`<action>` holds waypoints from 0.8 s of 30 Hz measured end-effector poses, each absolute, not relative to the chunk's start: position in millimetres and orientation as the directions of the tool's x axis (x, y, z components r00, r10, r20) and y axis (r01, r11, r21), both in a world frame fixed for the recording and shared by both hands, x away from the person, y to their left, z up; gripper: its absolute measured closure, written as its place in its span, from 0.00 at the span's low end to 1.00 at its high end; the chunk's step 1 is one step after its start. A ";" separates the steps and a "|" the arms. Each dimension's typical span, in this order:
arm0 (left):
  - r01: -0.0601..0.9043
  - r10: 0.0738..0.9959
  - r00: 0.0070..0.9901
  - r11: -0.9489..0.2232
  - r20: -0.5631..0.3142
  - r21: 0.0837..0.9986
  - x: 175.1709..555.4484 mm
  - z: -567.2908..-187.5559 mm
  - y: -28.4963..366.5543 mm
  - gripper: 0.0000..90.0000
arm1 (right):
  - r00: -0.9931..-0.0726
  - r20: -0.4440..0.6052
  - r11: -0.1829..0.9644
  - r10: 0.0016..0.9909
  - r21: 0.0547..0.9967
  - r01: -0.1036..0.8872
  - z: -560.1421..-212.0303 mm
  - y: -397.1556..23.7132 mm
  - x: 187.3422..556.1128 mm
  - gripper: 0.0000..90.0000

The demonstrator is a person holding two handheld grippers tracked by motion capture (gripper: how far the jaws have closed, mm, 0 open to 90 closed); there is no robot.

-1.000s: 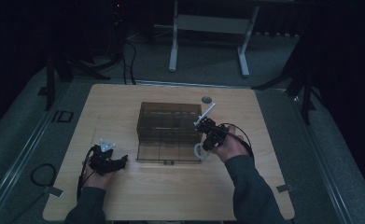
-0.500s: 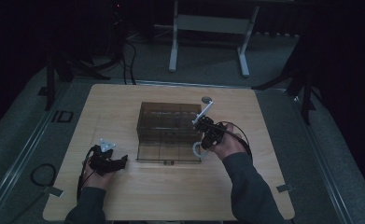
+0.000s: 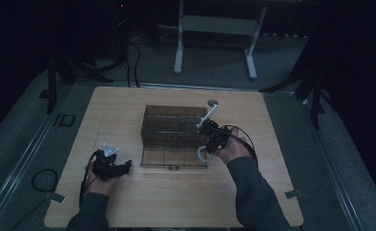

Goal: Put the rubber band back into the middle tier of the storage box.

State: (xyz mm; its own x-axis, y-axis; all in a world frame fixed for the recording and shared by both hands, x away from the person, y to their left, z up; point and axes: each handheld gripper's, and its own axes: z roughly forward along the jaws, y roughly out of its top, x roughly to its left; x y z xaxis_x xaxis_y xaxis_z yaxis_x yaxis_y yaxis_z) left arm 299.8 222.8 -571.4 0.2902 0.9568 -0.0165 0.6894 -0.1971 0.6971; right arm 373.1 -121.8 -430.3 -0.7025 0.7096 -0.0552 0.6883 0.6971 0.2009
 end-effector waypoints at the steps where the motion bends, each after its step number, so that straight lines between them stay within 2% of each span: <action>1: 0.690 0.957 0.290 -0.196 -0.017 0.697 299.8 -571.4 222.8 0.29 | -0.702 -0.054 0.696 0.710 0.203 0.689 -430.7 -121.5 373.4 0.91; 24: 0.690 0.957 0.289 -0.194 -0.020 0.697 299.7 -571.5 222.6 0.29 | -0.704 -0.046 0.697 0.709 0.198 0.690 -438.9 -116.4 378.2 0.91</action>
State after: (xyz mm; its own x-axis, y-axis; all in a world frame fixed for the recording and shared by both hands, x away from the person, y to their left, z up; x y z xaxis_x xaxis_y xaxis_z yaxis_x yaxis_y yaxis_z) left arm 299.7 222.6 -571.5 0.2894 0.9570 -0.0198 0.6904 -0.1943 0.6969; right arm 378.2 -116.4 -438.9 -0.7035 0.7092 -0.0457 0.6895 0.6967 0.1977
